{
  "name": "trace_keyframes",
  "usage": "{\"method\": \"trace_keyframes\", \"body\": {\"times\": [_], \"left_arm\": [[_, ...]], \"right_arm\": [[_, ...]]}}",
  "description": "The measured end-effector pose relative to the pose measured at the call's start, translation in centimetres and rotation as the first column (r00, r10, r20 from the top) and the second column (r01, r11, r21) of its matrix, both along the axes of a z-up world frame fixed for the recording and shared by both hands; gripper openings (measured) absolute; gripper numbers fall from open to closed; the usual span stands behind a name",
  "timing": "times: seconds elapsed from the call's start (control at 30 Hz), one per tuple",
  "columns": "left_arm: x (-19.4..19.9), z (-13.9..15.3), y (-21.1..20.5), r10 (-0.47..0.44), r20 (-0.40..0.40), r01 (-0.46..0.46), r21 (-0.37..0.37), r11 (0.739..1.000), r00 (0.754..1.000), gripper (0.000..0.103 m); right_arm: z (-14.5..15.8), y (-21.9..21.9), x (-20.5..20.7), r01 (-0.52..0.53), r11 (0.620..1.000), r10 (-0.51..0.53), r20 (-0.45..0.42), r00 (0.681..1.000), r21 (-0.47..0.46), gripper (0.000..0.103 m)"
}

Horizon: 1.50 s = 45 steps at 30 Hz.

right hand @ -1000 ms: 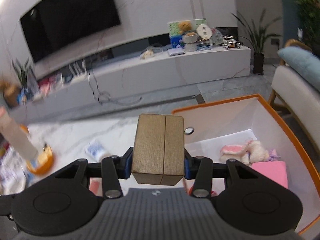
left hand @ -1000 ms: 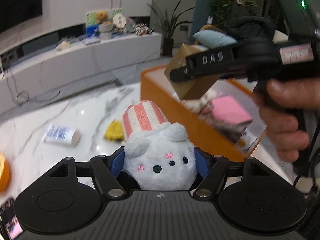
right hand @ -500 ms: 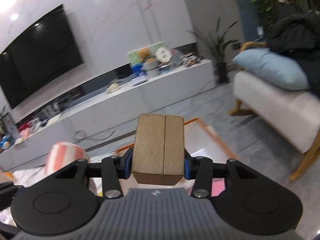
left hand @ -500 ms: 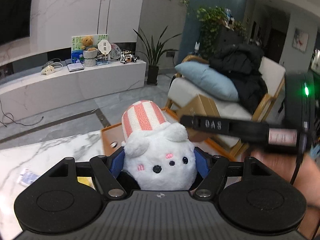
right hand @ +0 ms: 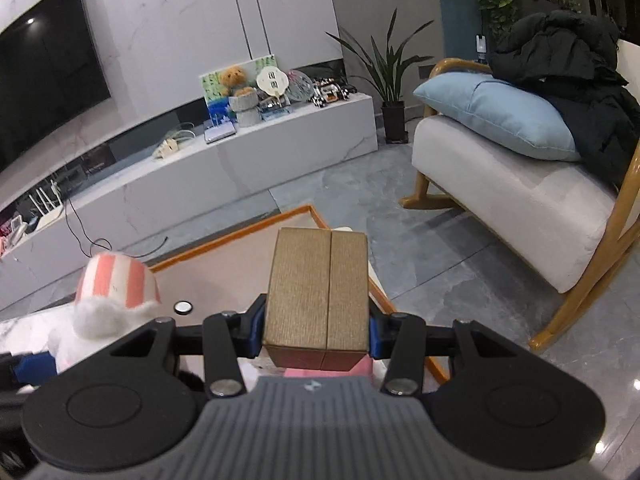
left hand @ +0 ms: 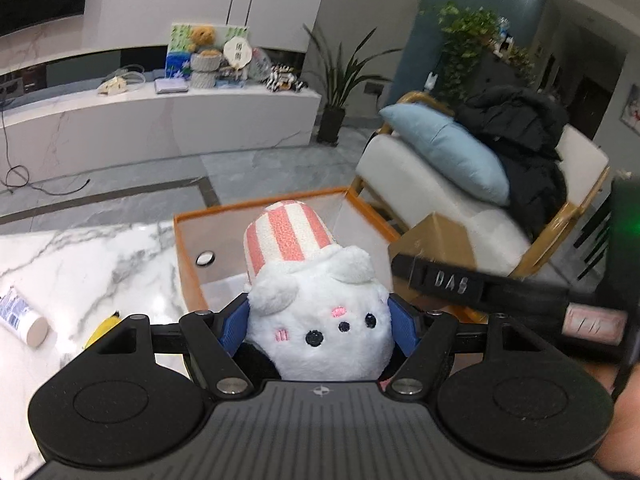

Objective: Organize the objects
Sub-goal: 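Lower the plush with the left tool while the right tool lowers the cardboard box into the box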

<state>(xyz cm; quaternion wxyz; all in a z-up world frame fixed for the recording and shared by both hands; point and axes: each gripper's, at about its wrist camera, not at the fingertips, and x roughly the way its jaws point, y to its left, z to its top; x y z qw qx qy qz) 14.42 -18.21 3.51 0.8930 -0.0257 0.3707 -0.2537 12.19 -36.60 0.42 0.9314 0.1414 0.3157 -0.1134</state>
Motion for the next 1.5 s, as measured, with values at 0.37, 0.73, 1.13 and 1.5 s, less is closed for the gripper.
{"method": "trace_keyframes", "body": {"times": [0.37,0.73,1.13,1.5], "left_arm": [[0.1,-2.7,-1.4,-0.035,-0.011,0.036,0.094,0.995,0.999,0.083],[-0.2,-3.9,-2.6,-0.062,0.037,0.054,0.176,0.983,0.997,0.087],[-0.9,-3.4,-2.6,-0.093,0.045,0.085,0.15,0.985,0.995,0.103],[-0.9,-2.2,-1.9,-0.067,0.054,0.062,0.093,0.994,0.996,0.103]], "right_arm": [[-3.1,0.0,2.7,-0.032,0.999,0.028,-0.123,0.992,-0.031,0.048],[-4.0,1.4,3.2,-0.07,0.991,0.051,-0.161,0.986,-0.11,0.048],[-2.9,1.7,2.9,-0.032,0.992,0.019,-0.109,0.994,-0.124,0.062],[-0.7,0.4,1.3,0.042,0.997,-0.043,-0.007,0.999,-0.059,0.065]]}}
